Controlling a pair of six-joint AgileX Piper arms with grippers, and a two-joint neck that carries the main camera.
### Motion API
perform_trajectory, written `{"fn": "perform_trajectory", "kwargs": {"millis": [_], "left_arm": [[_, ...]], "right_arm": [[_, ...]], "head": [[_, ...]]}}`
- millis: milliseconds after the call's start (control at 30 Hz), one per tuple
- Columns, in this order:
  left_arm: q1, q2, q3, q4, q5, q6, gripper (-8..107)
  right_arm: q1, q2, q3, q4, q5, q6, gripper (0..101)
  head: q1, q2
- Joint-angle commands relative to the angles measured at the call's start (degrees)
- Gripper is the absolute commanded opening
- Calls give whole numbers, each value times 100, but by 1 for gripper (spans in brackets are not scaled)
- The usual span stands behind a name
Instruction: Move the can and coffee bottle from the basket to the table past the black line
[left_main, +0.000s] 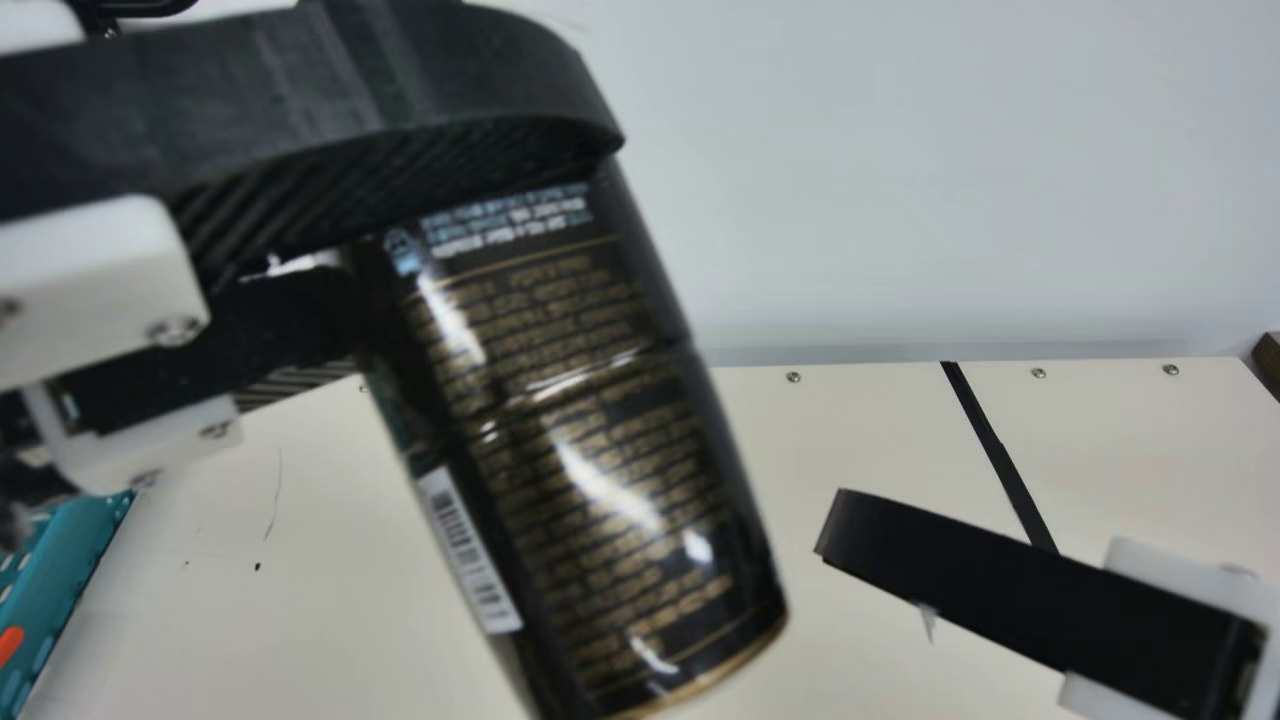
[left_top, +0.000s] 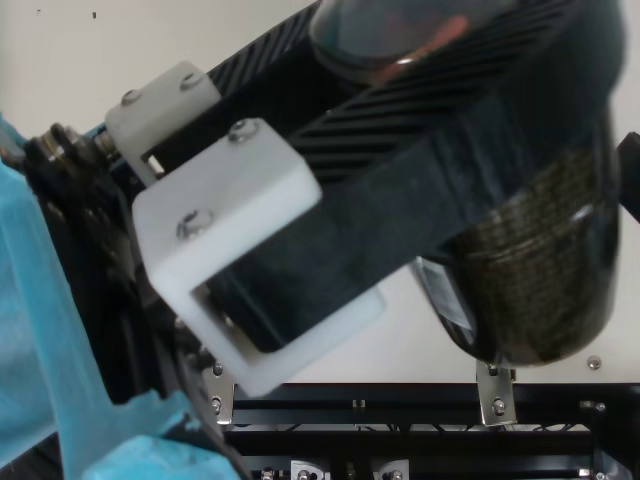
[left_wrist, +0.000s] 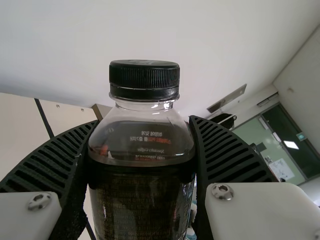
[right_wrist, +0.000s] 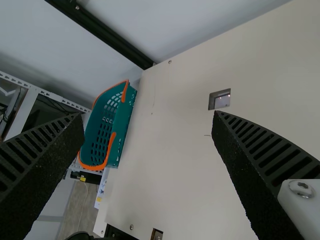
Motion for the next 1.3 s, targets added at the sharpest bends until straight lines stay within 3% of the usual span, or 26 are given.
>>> {"fn": "perform_trajectory", "kwargs": {"millis": [0,300,600,1267], "left_arm": [[0,0,0,0,0,0,10],[23,3,1,-22,18,22,10],[25,79,-58,513,-40,84,10],[-215,807,-1176,657,-75,-439,10]], "right_arm": [[0,0,0,0,0,0,101],[0,0,0,0,0,0,101],[0,0,0,0,0,0,101],[0,0,0,0,0,0,101]], "head": [[-125,-30],[-125,-30],[-125,-30],[-125,-30]]}}
